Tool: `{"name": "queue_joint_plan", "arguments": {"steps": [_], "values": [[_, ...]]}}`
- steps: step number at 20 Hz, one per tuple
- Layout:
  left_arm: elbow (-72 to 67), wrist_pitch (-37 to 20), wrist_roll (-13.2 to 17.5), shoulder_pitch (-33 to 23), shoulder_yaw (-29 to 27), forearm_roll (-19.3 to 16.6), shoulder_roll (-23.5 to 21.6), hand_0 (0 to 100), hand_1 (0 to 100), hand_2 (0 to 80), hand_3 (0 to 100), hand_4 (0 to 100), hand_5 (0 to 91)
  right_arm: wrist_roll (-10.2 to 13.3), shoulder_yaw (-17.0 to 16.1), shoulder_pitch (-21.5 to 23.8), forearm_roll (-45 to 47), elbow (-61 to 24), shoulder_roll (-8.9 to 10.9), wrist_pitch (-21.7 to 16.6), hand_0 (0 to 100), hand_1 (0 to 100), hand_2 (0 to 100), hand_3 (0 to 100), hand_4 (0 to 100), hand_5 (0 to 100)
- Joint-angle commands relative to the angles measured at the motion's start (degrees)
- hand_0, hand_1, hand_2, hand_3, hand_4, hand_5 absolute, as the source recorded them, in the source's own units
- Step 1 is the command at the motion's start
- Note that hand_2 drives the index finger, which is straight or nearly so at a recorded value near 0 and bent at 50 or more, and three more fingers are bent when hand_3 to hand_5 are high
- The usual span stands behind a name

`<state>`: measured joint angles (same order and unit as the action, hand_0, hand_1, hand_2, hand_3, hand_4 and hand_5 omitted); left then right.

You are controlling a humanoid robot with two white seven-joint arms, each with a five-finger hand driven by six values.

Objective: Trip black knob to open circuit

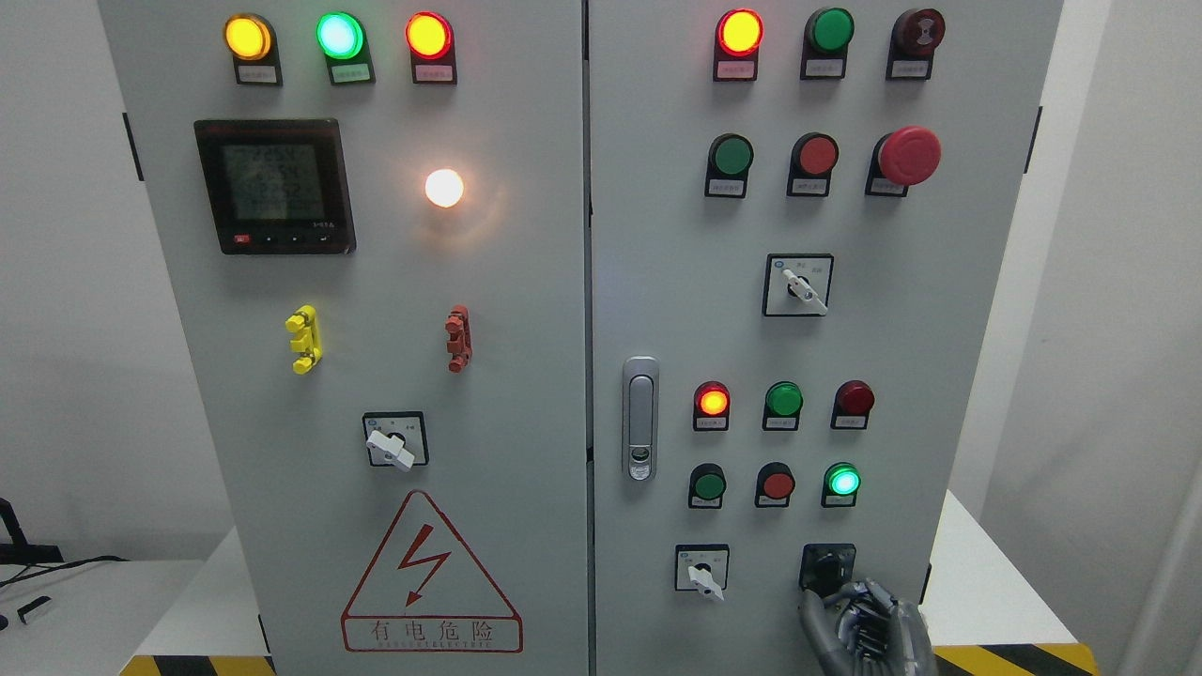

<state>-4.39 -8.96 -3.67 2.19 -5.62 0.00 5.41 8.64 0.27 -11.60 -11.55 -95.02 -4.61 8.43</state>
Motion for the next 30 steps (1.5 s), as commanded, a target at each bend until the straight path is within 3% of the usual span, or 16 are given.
{"name": "queue_joint_plan", "arguments": {"steps": [1, 30], "values": [[0.00, -0.01, -0.02, 0.00, 0.00, 0.26, -0.05, 12, 39, 0.0, 0, 0, 0.0, -0.02, 1.05, 0.09, -0.14, 0.01, 0.12, 0.01, 44, 71, 53, 94, 99, 100], [0.00, -0.01, -0.02, 0.00, 0.00, 0.26, -0.05, 12, 39, 0.0, 0, 0, 0.0, 0.06, 0.61, 0.17, -0.23, 0.09, 0.39, -0.08, 43, 71, 51, 93, 98, 100]]}}
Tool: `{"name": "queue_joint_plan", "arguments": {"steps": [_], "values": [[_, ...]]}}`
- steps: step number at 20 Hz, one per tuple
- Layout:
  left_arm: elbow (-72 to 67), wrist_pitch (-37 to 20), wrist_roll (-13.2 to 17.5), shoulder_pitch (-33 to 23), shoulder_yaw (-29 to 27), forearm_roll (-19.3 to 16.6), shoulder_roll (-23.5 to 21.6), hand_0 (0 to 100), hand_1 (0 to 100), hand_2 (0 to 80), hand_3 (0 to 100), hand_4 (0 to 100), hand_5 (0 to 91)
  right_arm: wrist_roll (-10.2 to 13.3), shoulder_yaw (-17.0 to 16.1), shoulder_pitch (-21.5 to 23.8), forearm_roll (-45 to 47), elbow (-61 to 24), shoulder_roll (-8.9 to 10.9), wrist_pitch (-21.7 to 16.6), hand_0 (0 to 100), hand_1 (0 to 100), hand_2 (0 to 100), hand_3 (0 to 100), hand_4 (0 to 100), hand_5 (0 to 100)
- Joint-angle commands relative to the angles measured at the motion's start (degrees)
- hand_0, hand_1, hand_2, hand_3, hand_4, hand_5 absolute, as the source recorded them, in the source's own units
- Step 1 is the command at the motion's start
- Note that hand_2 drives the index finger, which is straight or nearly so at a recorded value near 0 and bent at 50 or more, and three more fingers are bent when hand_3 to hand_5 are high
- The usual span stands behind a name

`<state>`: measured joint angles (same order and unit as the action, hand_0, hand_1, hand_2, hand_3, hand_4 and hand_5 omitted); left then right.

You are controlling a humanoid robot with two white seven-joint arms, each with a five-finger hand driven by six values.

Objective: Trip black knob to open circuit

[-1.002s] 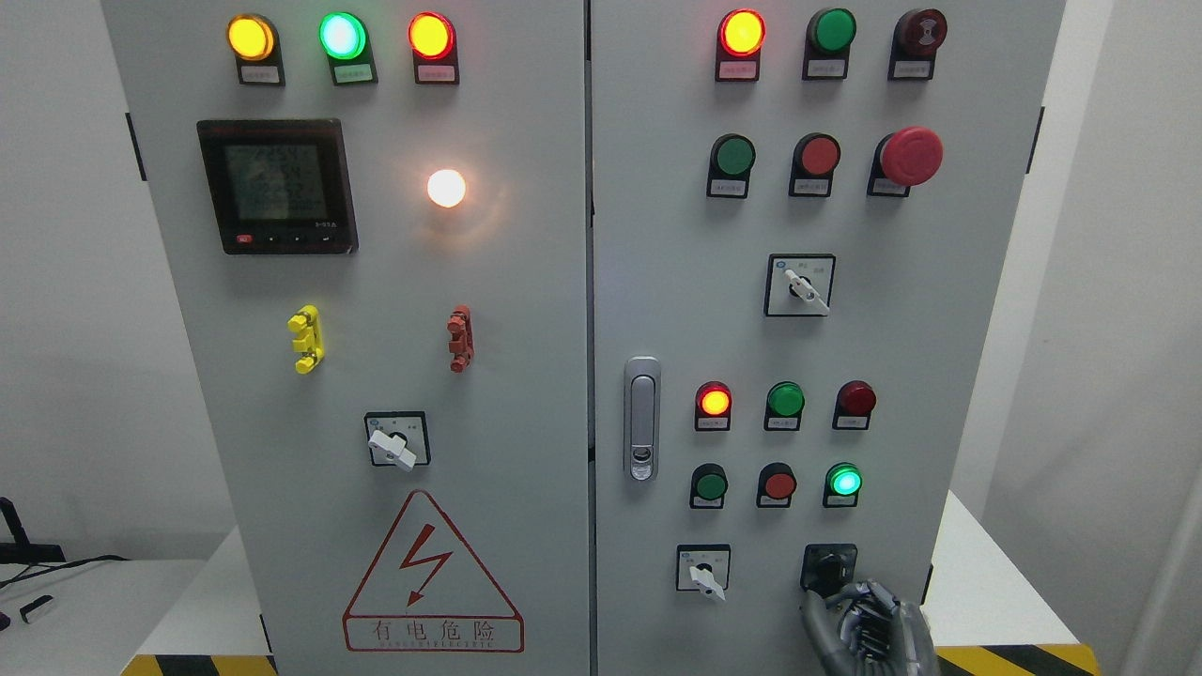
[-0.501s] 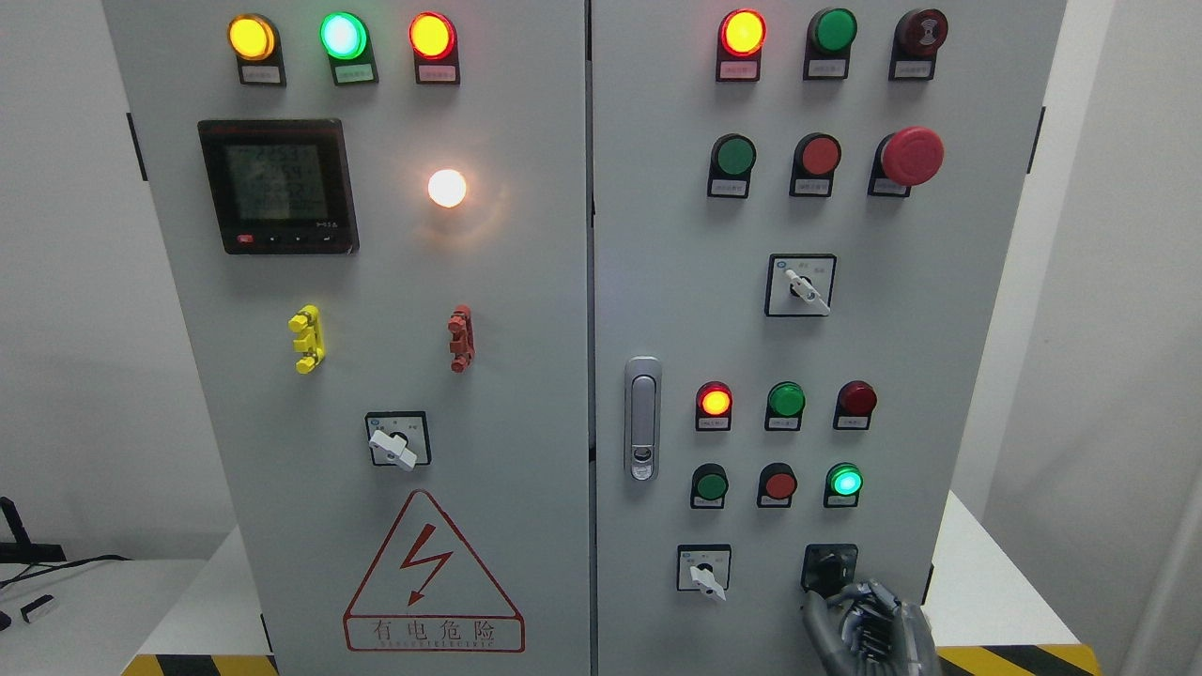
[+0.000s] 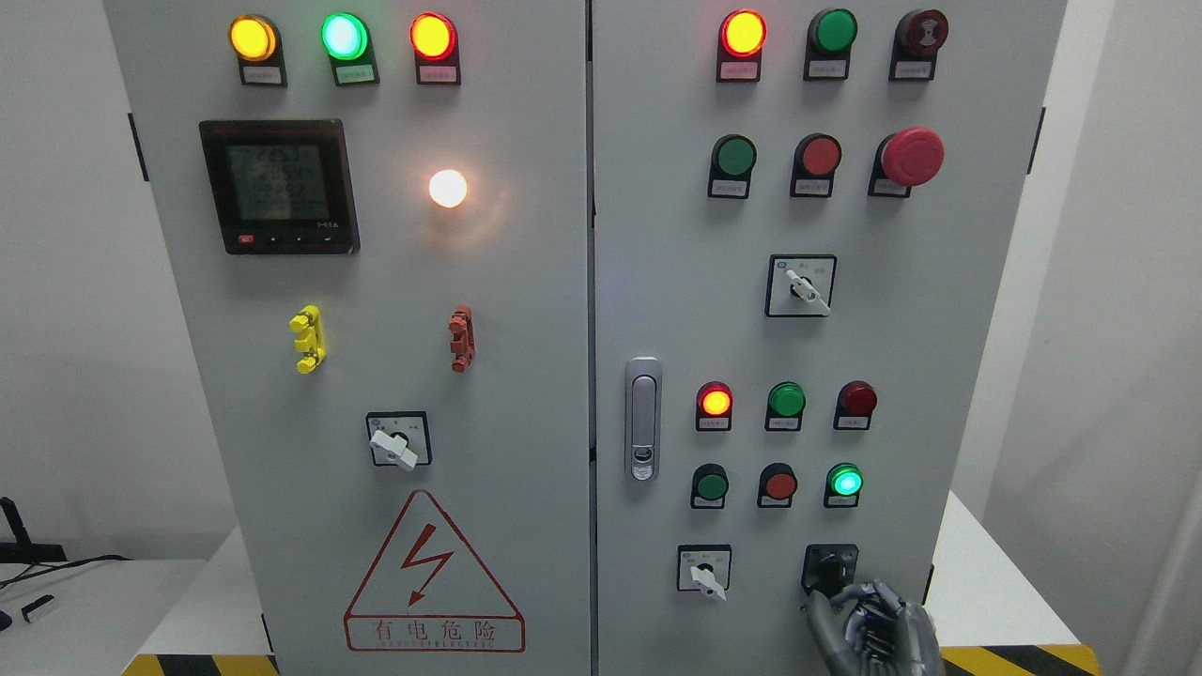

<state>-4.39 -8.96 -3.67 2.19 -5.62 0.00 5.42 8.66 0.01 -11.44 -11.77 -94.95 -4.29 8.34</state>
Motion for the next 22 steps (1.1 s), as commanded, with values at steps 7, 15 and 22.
{"name": "queue_joint_plan", "arguments": {"steps": [7, 15, 22], "values": [[0.00, -0.01, -0.02, 0.01, 0.00, 0.27, -0.06, 12, 39, 0.0, 0, 0, 0.0, 0.04, 0.69, 0.10, -0.09, 0.11, 0.16, 0.01, 43, 71, 50, 93, 98, 100], [0.00, -0.01, -0.02, 0.01, 0.00, 0.27, 0.02, 12, 39, 0.0, 0, 0, 0.0, 0.04, 0.69, 0.27, -0.09, 0.11, 0.34, 0.01, 43, 71, 49, 92, 98, 100], [0.00, -0.01, -0.02, 0.01, 0.00, 0.27, -0.06, 12, 39, 0.0, 0, 0, 0.0, 0.04, 0.08, 0.27, -0.09, 0.03, 0.43, -0.17, 43, 71, 49, 92, 98, 100]]}}
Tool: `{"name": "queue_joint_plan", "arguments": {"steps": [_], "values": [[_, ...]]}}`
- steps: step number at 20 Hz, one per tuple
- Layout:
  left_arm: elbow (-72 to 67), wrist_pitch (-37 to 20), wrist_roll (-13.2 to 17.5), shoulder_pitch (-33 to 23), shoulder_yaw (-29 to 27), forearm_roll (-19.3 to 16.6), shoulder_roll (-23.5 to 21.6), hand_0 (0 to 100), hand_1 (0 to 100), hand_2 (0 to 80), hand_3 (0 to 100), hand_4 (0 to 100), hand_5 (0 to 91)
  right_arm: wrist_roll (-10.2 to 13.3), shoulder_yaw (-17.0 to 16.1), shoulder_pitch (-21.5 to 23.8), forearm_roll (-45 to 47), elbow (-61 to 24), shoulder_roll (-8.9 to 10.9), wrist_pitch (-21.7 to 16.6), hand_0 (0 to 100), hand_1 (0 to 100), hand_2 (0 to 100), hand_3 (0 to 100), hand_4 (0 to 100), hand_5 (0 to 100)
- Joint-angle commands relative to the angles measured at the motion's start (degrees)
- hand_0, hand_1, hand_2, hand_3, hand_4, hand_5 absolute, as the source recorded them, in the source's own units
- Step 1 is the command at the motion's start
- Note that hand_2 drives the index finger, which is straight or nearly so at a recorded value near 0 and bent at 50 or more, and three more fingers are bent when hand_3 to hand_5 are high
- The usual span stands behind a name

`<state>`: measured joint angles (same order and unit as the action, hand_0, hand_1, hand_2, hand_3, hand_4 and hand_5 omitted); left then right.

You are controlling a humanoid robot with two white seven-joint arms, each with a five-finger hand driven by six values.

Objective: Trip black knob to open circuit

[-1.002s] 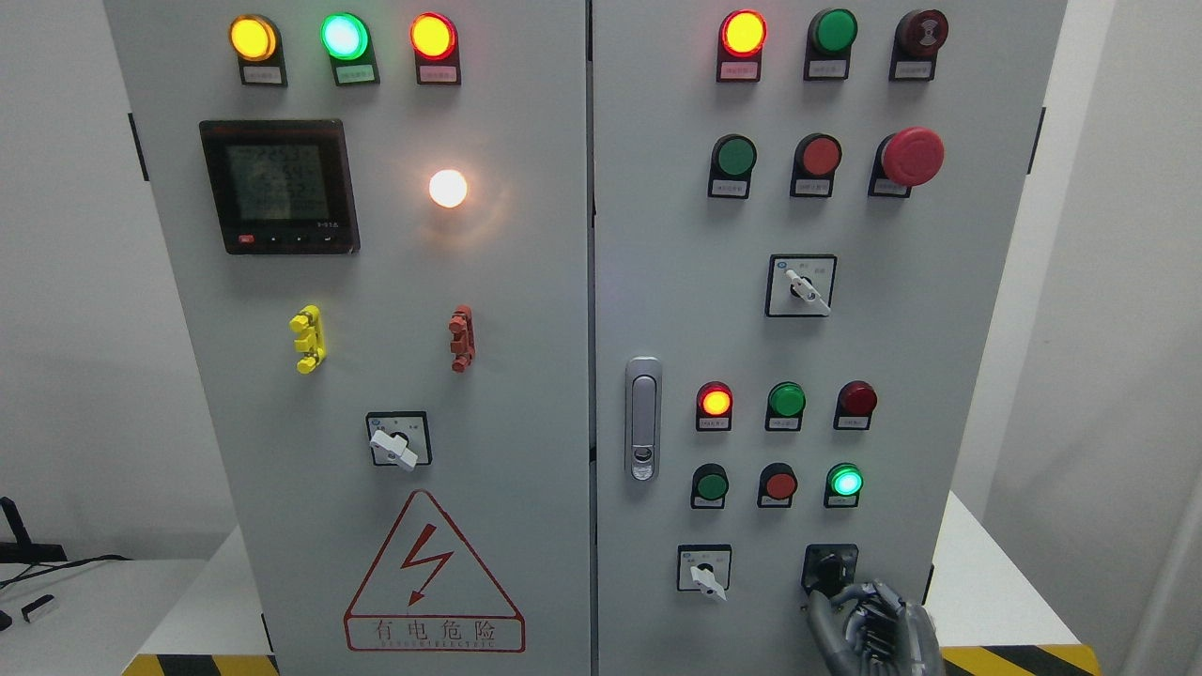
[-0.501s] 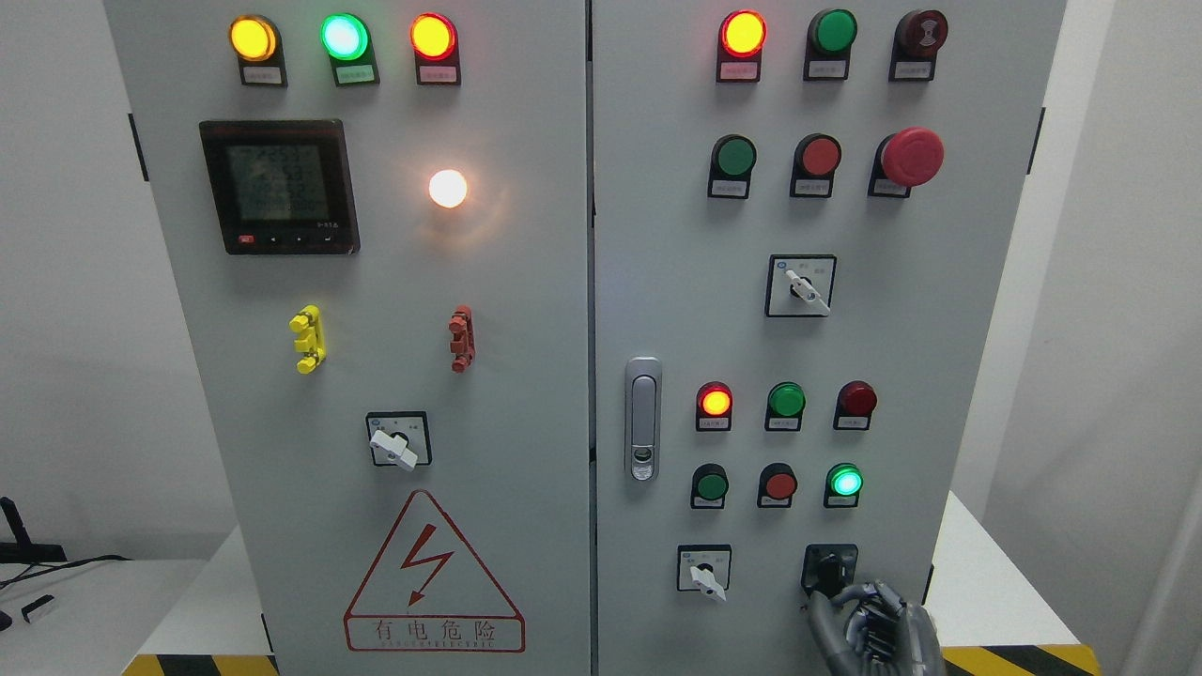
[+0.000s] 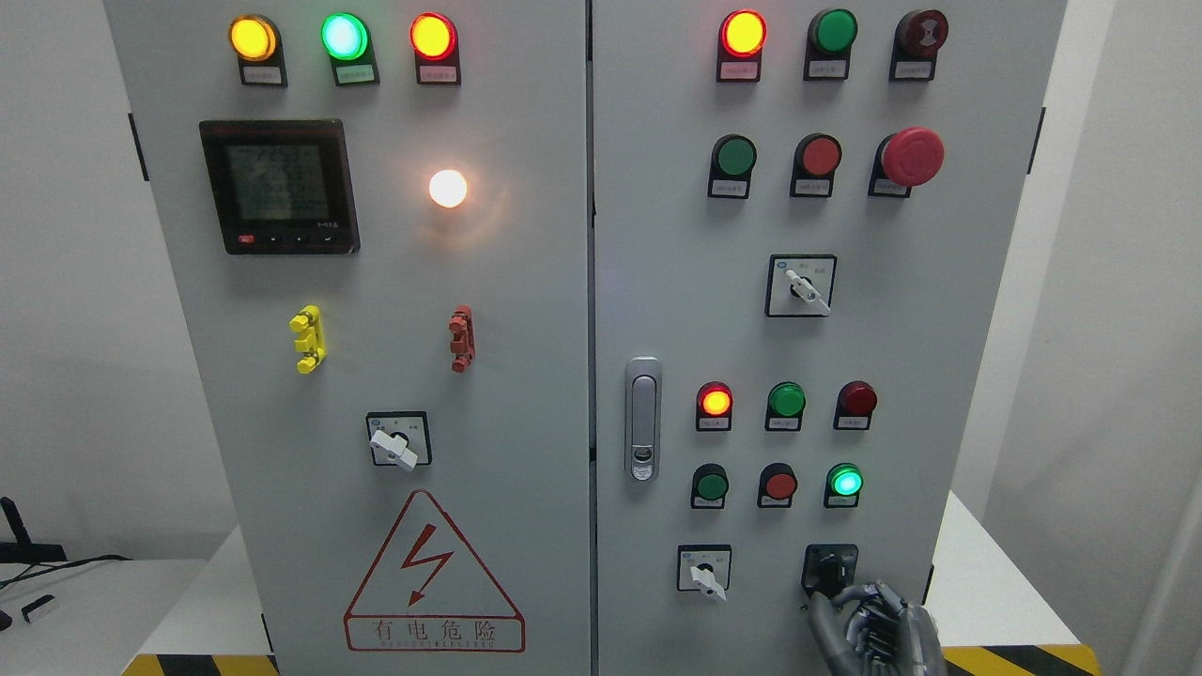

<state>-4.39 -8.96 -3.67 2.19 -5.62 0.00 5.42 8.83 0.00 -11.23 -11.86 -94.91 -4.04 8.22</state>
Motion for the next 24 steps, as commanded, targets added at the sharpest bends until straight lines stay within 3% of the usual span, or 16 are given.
{"name": "queue_joint_plan", "arguments": {"steps": [1, 19, 24], "values": [[0.00, -0.01, -0.02, 0.00, 0.00, 0.26, 0.03, 12, 39, 0.0, 0, 0, 0.0, -0.13, 0.00, 0.06, 0.00, -0.01, 0.26, -0.05, 43, 71, 49, 92, 97, 100], [0.00, -0.01, -0.02, 0.00, 0.00, 0.26, 0.03, 12, 39, 0.0, 0, 0, 0.0, -0.13, -0.52, 0.15, 0.00, -0.19, 0.35, -0.22, 42, 72, 50, 92, 97, 100], [0.00, -0.01, -0.02, 0.00, 0.00, 0.26, -0.06, 12, 39, 0.0, 0, 0, 0.0, -0.13, -0.96, 0.24, 0.08, -0.28, 1.23, -0.31, 43, 73, 51, 92, 97, 100]]}}
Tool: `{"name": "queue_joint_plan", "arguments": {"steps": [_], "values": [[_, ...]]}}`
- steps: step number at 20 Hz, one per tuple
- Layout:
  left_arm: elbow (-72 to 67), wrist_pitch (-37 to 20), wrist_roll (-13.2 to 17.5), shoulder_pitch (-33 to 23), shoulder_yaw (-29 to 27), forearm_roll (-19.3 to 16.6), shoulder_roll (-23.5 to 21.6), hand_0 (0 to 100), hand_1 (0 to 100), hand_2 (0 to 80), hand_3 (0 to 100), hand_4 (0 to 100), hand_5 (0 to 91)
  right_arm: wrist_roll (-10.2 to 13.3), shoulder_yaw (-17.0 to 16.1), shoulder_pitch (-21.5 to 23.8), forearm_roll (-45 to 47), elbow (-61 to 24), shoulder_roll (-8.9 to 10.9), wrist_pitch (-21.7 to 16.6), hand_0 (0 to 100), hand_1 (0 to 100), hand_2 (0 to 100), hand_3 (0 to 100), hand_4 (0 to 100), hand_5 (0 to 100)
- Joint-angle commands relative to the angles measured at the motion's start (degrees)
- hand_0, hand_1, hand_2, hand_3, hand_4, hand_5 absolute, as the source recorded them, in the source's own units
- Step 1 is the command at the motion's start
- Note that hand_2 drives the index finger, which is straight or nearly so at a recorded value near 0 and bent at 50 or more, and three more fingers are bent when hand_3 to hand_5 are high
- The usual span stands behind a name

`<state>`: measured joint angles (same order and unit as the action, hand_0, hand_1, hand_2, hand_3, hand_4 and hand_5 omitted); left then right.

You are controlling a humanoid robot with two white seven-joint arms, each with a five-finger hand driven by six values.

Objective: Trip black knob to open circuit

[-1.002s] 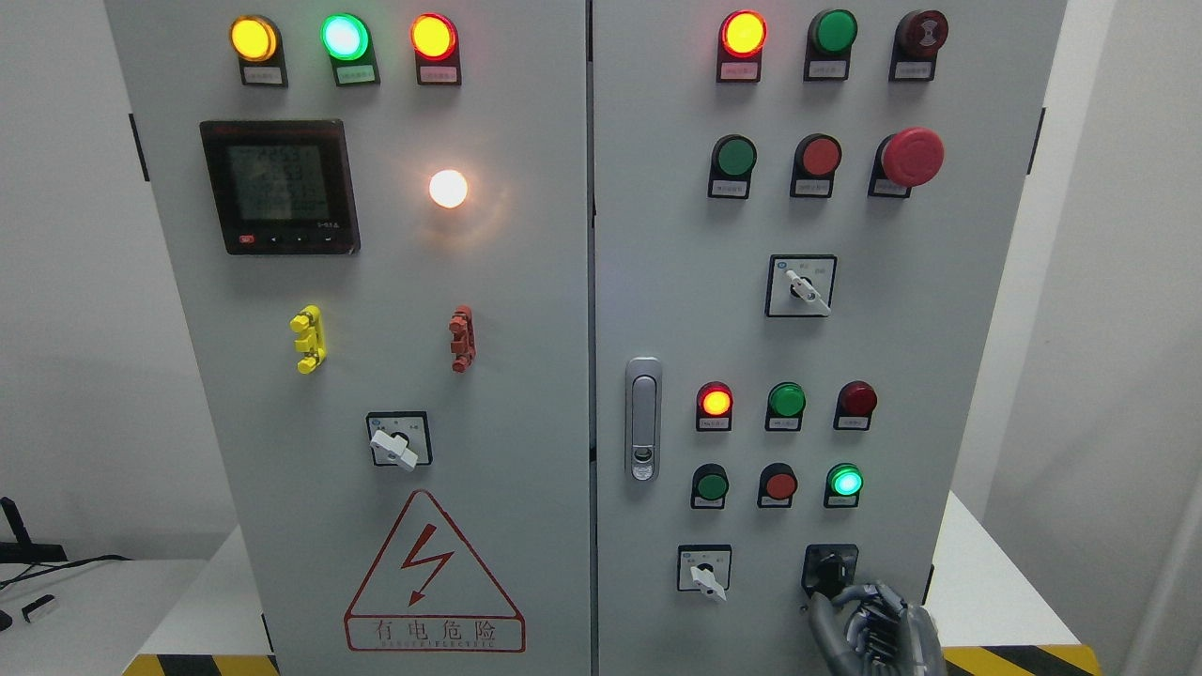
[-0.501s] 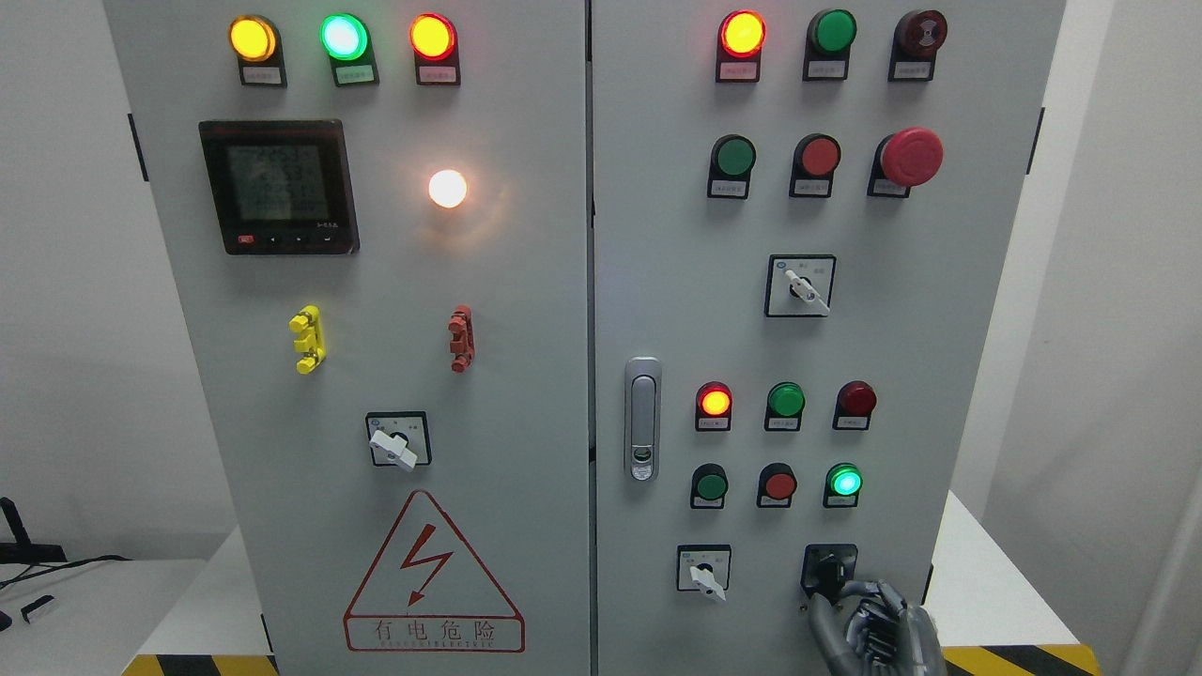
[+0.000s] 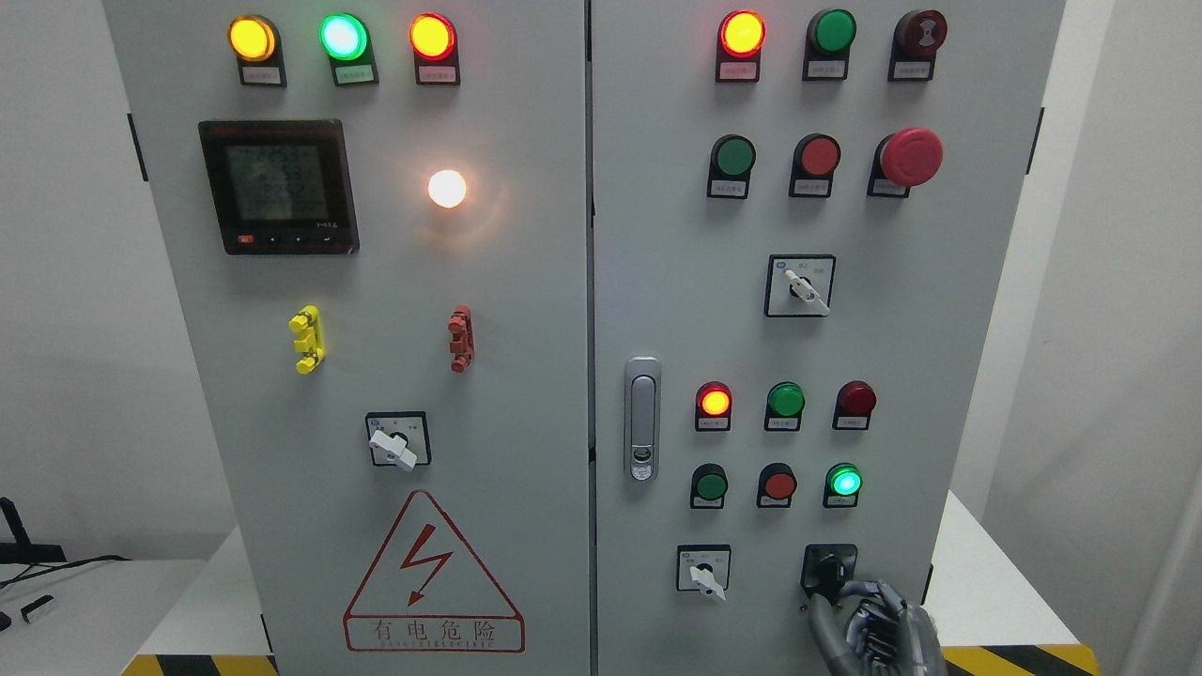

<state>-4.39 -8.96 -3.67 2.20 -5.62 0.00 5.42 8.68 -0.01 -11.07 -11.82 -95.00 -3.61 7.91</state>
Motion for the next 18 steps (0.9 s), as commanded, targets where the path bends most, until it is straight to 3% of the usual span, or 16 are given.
{"name": "queue_joint_plan", "arguments": {"steps": [1, 18], "values": [[0.00, -0.01, -0.02, 0.00, 0.00, 0.27, -0.06, 12, 39, 0.0, 0, 0, 0.0, 0.02, -0.96, 0.09, 0.04, -0.18, 0.98, 0.00, 43, 73, 51, 92, 97, 100], [0.00, -0.01, -0.02, 0.00, 0.00, 0.27, 0.03, 12, 39, 0.0, 0, 0, 0.0, 0.02, -2.10, 0.09, 0.04, -0.27, 1.51, -0.09, 43, 74, 53, 91, 98, 100]]}}
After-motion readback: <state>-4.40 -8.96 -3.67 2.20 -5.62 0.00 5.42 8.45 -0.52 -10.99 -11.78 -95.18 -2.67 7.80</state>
